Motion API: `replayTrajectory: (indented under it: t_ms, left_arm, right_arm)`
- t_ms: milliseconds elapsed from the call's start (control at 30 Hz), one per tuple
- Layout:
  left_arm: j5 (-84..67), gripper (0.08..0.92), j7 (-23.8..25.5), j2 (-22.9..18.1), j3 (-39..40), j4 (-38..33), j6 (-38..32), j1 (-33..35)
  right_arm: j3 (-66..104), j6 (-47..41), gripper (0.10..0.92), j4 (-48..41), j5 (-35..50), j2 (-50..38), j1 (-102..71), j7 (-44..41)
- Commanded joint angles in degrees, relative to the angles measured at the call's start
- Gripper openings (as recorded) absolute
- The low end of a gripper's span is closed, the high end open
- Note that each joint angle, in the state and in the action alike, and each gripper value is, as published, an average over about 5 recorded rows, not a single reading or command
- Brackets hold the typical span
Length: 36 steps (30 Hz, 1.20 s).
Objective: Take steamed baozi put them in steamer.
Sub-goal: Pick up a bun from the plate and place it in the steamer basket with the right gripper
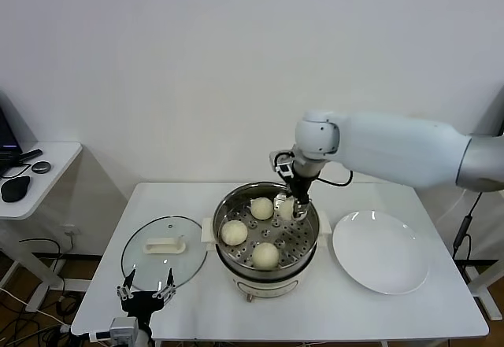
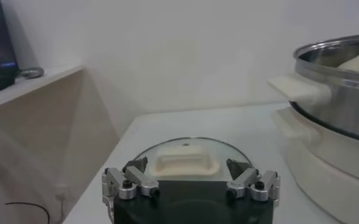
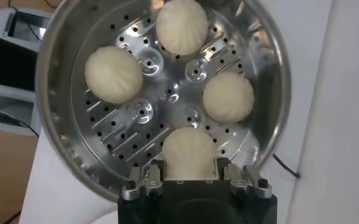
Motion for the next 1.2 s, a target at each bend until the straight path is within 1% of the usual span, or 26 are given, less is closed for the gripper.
replayTrajectory:
  t_ms: [33,500,567,667,800,867,933,1033,1200]
  left_arm:
    - [-0.2,0.823,0.1,0.1,-0.2,0.3,0.0,-0.2]
    - [-0.1,0.823,0.1,0.0,-0.3,0.8,0.0,-0.6]
    - [-0.1,0.823,0.1,-0.1,-0.2,0.8,0.0,-0.7]
    - [0.0,0.823,0.1,-0.2,-0.2,1.0,0.0,-0.8]
    - [0.2,0.823,0.1,-0.6,-0.1,1.1,0.0,-1.2]
    - [0.4,0.823,0.2,-0.8,0.0,0.9,0.0,-1.2]
    - [0.6,0.823,0.1,-0.9,-0.1,0.6,0.0,-1.1]
    - [0.5,0.823,-0.8,-1.1,-0.4,0.2,-1.2,-0.6]
    - [-0.6,0.823,-3.1,-1.4,-0.9,-0.4,-5.8,0.2]
  right_arm:
    - [-0.9,-2.3,0.509,0.1,-0.4,1.4,-3.2,4.2]
    - [-0.3,-2.6,0.517,0.2,-2.0,0.5,-4.5,4.0]
    - [-0.3,-2.6,0.53,0.6,-1.9,0.0,-4.4,4.0]
    - [-0.2,-2.6,0.591,1.4,-1.9,-1.0,-4.1,3.9]
    - [0.4,-2.4,0.703,2.3,-1.9,-2.7,-3.5,3.8]
    - [1.1,-2.2,0.761,3.1,-1.8,-4.3,-2.8,3.8]
    - [3.0,-1.7,0.8,4.2,-1.6,-6.8,-2.1,3.9]
    - [8.8,-0.2,0.82,6.3,1.0,-12.1,-1.8,5.4]
    - [21.7,7.5,0.823,9.4,13.8,-22.4,-3.8,13.8]
